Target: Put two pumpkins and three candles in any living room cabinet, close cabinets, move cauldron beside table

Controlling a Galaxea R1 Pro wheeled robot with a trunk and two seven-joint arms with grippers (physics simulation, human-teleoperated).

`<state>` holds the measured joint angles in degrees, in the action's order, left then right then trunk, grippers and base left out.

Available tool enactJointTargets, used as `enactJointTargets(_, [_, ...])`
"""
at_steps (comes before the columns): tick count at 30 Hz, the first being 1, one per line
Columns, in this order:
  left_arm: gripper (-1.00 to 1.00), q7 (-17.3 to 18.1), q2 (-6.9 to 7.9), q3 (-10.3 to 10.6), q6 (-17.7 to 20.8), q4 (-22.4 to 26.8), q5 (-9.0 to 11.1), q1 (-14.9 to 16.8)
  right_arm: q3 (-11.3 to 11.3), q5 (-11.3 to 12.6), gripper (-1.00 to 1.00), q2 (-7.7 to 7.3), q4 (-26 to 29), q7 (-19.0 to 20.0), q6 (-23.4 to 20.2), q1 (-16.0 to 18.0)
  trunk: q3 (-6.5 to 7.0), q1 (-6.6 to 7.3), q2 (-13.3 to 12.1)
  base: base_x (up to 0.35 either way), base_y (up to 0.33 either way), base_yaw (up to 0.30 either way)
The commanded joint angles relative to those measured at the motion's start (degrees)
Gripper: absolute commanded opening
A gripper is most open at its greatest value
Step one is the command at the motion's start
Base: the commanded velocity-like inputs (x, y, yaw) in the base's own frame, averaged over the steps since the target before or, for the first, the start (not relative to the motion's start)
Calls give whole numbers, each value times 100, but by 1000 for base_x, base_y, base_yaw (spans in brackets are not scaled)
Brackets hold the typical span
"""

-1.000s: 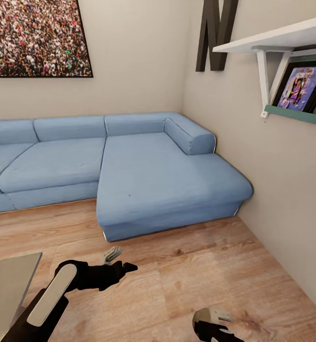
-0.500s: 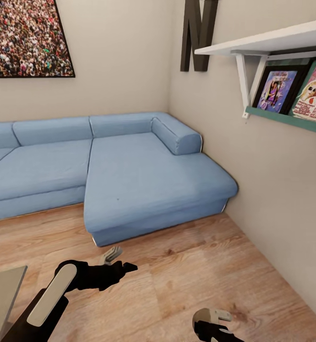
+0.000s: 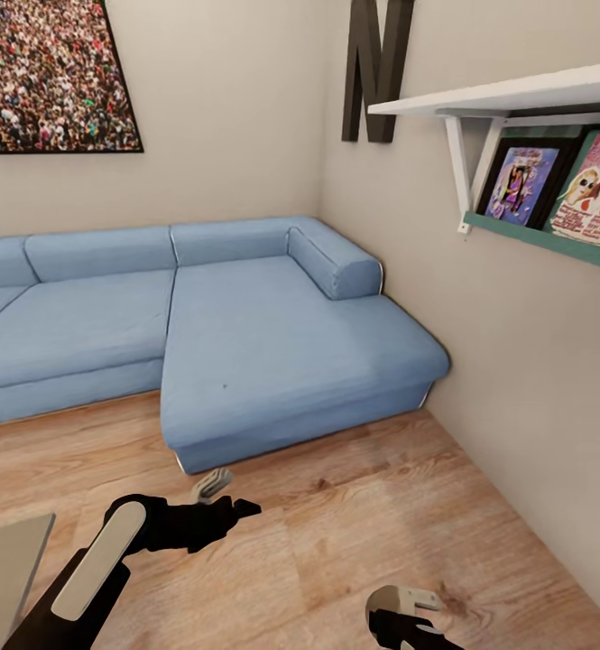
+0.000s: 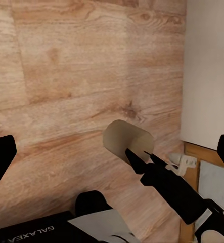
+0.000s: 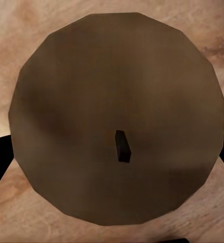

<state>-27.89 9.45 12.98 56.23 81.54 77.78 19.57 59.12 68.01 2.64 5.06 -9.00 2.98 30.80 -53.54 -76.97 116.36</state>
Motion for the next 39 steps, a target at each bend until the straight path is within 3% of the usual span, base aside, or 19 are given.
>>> enactJointTargets(1, [100, -69, 4, 9, -3, 4, 57, 3, 47, 73, -100, 0, 4, -23, 18, 1, 14, 23, -40, 0, 0, -64])
enactJointTargets(6, [100, -83, 4, 11, -23, -29, -46, 3, 47, 79, -100, 0, 3, -23, 18, 2, 103, 133, -240, 0, 0, -33])
enactJointTargets(12, [100, -84, -11, -13, -78, -452, -679, 39, 39, 81, -100, -26, -4, -36, 18, 2, 211, 265, -481, 0, 0, -3])
enactJointTargets(18, [100, -100, -142, -8, -109, -503, -1098, 47, 31, 81, -100, -51, -5, -40, 18, 2, 319, 397, -721, 0, 0, 0])
enactJointTargets(19, [100, -133, -191, -7, -110, -530, -1281, 47, 31, 83, -100, -53, -5, -40, 18, 1, 337, 419, -762, 0, 0, 0])
enactJointTargets(21, [100, -315, -394, -19, -112, -641, -1880, 53, 30, 88, -100, -53, -5, -36, 18, 2, 373, 463, -842, 0, 0, 0])
enactJointTargets(23, [100, -427, -550, -27, -112, -725, -2230, 55, 30, 89, -100, -53, -5, -35, 18, 2, 409, 507, -922, 0, 0, 0])
enactJointTargets(24, [100, -510, -689, -34, -132, -861, -2558, 58, 30, 89, -100, -53, -5, -33, 18, 2, 427, 529, -962, 0, 0, 0])
enactJointTargets(28, [100, -596, -822, -41, -431, -1208, -3037, 115, 30, 90, -100, -52, -26, -35, 41, 4, 498, 616, -1122, 0, 0, 0])
enactJointTargets(36, [100, -884, -1039, -36, -738, -1898, -3495, 369, -118, 88, -100, -45, -49, -33, 92, 4, 642, 792, -1443, 0, 0, 0])
enactJointTargets(39, [100, -966, -1127, -29, -788, -2200, -3534, 450, -139, 84, -100, -44, -49, -32, 95, 1, 696, 858, -1564, 0, 0, 0])
